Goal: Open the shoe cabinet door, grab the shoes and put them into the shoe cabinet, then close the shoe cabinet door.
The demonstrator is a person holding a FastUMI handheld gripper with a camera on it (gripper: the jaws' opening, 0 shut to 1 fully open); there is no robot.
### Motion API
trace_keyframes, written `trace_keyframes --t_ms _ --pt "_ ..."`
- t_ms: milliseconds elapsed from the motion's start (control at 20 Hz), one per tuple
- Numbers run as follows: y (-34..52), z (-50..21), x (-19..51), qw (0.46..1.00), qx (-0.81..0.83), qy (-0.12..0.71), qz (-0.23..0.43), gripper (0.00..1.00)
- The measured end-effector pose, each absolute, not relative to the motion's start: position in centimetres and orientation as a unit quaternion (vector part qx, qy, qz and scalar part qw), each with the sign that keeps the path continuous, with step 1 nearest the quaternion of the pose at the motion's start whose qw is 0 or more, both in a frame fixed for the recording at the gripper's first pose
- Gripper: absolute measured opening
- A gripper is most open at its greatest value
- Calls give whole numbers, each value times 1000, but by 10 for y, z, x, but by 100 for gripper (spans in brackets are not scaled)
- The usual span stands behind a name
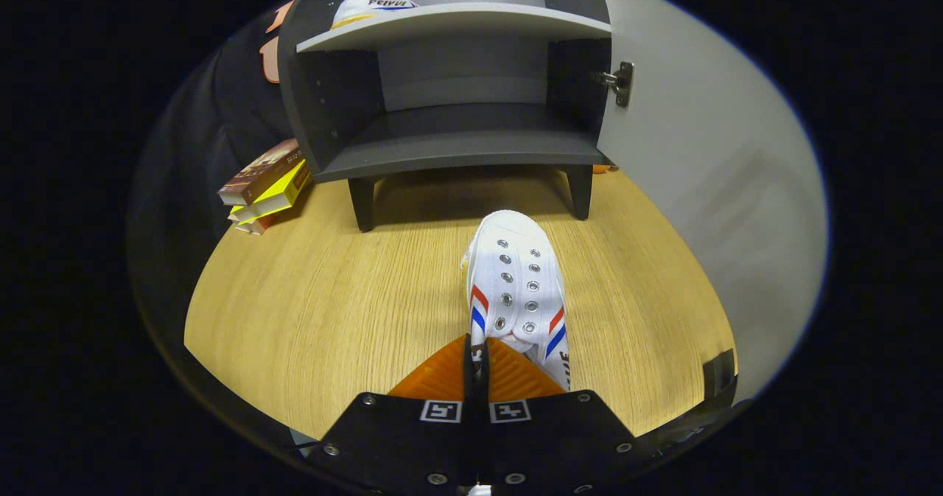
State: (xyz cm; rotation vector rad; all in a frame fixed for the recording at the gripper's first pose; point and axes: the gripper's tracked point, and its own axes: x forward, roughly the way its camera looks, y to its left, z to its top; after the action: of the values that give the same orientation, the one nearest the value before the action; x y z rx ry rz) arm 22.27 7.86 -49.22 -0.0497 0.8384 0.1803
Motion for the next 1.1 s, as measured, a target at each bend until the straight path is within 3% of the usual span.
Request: trace_keyframes --t_ms 750,1100 --pt "87 -321 180 945 -35 319 63 0" --pt "92 -231 201 963 -67 255 55 0"
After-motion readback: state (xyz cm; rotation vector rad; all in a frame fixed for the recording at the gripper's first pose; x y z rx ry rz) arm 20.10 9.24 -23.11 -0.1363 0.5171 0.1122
